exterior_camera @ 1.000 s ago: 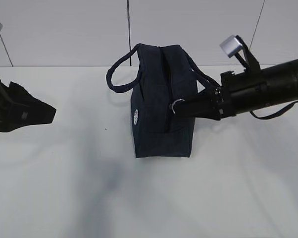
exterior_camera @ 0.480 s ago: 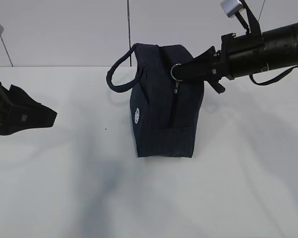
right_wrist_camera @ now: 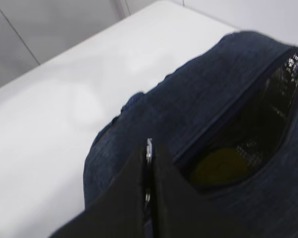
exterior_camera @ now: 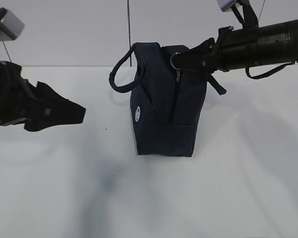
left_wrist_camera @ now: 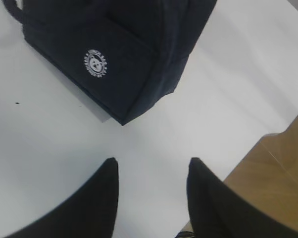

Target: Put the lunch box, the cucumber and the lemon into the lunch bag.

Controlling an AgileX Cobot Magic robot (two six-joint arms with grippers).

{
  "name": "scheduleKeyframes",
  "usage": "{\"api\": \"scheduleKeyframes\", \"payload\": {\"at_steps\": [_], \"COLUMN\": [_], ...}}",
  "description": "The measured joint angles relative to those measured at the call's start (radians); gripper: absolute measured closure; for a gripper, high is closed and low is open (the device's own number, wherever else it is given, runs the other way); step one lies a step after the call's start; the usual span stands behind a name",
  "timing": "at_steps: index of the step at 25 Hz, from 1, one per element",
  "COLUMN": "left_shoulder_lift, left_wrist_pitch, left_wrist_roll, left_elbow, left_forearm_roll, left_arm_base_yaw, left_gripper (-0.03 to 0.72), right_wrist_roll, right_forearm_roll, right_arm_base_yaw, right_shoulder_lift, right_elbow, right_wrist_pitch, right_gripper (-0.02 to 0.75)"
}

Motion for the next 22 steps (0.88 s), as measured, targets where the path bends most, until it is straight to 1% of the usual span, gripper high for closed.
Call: {"api": "scheduleKeyframes", "payload": {"at_steps": [2,4,7,10,12,15,17,22], "left_shoulder_lift": [0.042,0.089,0.156,0.218,0.258,0.317,0.359,0.486], "left_wrist_pitch": [0.000,-0.021,-0.096,-0.190,-0.221,-0.241,-0.253,-0.297], "left_wrist_roll": [0.075,0.142,0.232,0.342,0.434,0.526,0.551,0.565], "left_elbow": [0.000,0.000,0.000,0.000,-0.008,-0.060,-0.113,-0.248], "left_forearm_roll": [-0.078,-0.129,-0.216,-0.354,-0.473,-0.594,-0.623,-0.646], "left_arm_base_yaw": [-0.018,-0.057,-0.128,-0.183,-0.196,-0.201,-0.201,-0.201], "left_gripper": [0.349,0.334,0.314,0.290,0.271,0.251,0.246,0.244], "right_wrist_roll": [-0.025,-0.037,-0.039,-0.039,-0.039,-0.039,-0.031,-0.019], "right_forearm_roll": [0.048,0.077,0.081,0.081,0.079,0.073,0.073,0.062], "right_arm_base_yaw": [0.000,0.000,0.000,0.000,0.000,0.000,0.000,0.000], "right_shoulder_lift": [0.000,0.000,0.000,0.000,0.000,0.000,0.000,0.000], "right_elbow": [0.000,0.000,0.000,0.000,0.000,0.000,0.000,0.000], "right_wrist_pitch": [-0.005,-0.008,-0.005,0.018,0.029,0.045,0.048,0.053], "right_gripper": [0.738,0.738,0.738,0.738,0.738,0.738,0.738,0.738]}}
